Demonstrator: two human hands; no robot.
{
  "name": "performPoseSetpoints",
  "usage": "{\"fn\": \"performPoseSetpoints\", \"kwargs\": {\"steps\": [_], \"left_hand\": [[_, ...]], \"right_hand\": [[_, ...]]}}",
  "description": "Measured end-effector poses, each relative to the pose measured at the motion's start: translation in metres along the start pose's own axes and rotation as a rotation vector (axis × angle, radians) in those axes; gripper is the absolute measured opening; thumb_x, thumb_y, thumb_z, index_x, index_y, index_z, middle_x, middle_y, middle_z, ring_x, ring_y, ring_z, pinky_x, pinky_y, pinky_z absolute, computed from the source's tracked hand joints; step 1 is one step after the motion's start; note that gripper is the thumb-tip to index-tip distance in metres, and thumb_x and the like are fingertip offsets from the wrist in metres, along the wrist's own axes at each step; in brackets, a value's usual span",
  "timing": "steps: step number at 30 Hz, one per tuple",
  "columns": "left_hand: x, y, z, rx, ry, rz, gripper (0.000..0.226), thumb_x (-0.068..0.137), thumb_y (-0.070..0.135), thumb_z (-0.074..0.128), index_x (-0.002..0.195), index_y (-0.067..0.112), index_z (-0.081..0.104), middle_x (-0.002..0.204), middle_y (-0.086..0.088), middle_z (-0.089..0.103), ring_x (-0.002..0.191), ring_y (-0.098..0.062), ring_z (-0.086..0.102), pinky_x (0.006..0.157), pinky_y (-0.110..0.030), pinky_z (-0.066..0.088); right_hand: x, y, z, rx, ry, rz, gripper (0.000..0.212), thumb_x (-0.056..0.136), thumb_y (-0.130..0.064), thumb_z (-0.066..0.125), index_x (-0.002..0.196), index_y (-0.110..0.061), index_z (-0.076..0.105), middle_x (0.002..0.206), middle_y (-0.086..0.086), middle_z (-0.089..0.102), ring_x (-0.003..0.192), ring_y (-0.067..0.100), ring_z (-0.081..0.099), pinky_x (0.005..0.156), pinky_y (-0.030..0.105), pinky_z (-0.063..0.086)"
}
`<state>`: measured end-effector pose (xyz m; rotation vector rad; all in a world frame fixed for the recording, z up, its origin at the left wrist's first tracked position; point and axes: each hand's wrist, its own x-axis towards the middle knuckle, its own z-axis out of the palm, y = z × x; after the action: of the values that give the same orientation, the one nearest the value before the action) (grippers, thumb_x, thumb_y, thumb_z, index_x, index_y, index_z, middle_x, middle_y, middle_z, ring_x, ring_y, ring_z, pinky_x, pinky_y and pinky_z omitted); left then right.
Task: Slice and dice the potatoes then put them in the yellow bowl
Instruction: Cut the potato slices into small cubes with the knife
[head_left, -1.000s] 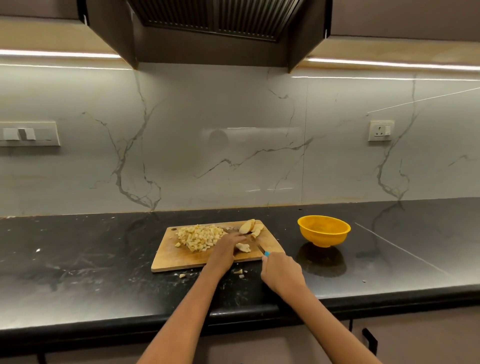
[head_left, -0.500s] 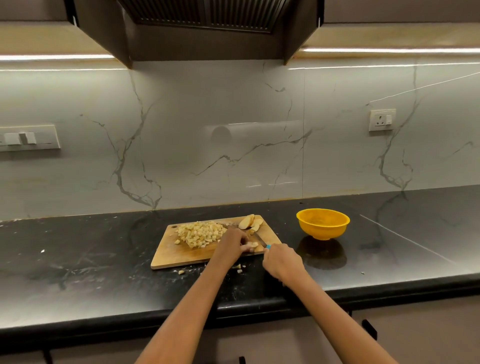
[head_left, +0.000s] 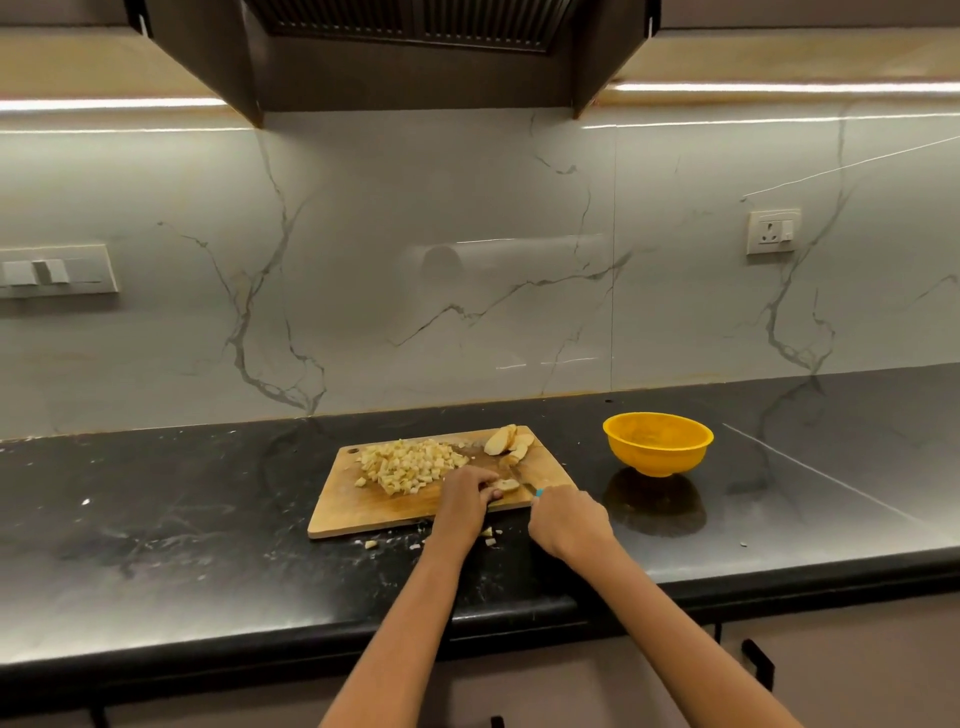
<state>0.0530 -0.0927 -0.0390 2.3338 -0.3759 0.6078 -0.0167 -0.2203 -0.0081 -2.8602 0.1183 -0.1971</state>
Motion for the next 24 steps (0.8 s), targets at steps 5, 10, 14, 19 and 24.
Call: {"fn": "performPoseSetpoints", "kwargs": {"steps": [5,10,14,19,24], "left_hand": [[-0.002,-0.002,0.000,-0.009,0.017,0.018,0.017,0.087,0.012,0.062,0.098,0.006,0.073,0.095,-0.008,0.072,0.090,-0.014,0.063,0.084,-0.022,0.040],[-0.002,-0.002,0.001,-0.003,0.021,0.006,0.020,0.088,0.017,0.063,0.103,0.007,0.071,0.102,-0.007,0.072,0.095,-0.014,0.064,0.083,-0.016,0.038],[-0.003,-0.001,-0.001,-0.006,0.017,0.000,0.022,0.088,0.020,0.063,0.104,0.008,0.071,0.104,-0.006,0.071,0.097,-0.013,0.064,0.084,-0.013,0.035],[-0.003,0.003,-0.005,-0.014,0.000,-0.002,0.020,0.086,0.017,0.065,0.101,0.006,0.072,0.100,-0.008,0.072,0.093,-0.015,0.065,0.081,-0.016,0.039],[-0.006,0.006,-0.005,0.003,-0.009,0.013,0.019,0.086,0.016,0.064,0.098,0.005,0.073,0.096,-0.009,0.073,0.090,-0.017,0.066,0.082,-0.025,0.046]], "right_hand": [[-0.002,0.007,0.004,0.151,-0.005,0.055,0.040,0.100,-0.032,0.038,0.119,-0.004,0.058,0.117,0.013,0.063,0.106,0.026,0.061,0.087,0.035,0.051],[-0.009,0.007,0.004,0.157,-0.013,0.030,0.041,0.101,-0.036,0.036,0.115,-0.005,0.059,0.112,0.013,0.064,0.100,0.026,0.063,0.086,0.036,0.053],[-0.014,0.004,0.000,0.130,-0.033,0.017,0.039,0.102,-0.034,0.035,0.117,-0.006,0.058,0.114,0.011,0.064,0.103,0.025,0.062,0.087,0.035,0.050],[-0.011,-0.013,-0.002,-0.038,-0.035,-0.037,0.032,0.099,-0.018,0.038,0.120,-0.004,0.058,0.120,0.013,0.062,0.110,0.029,0.059,0.085,0.033,0.047],[-0.002,-0.026,0.002,-0.181,-0.025,-0.074,0.029,0.097,-0.011,0.042,0.120,-0.007,0.059,0.121,0.010,0.062,0.111,0.025,0.060,0.082,0.029,0.048]]}}
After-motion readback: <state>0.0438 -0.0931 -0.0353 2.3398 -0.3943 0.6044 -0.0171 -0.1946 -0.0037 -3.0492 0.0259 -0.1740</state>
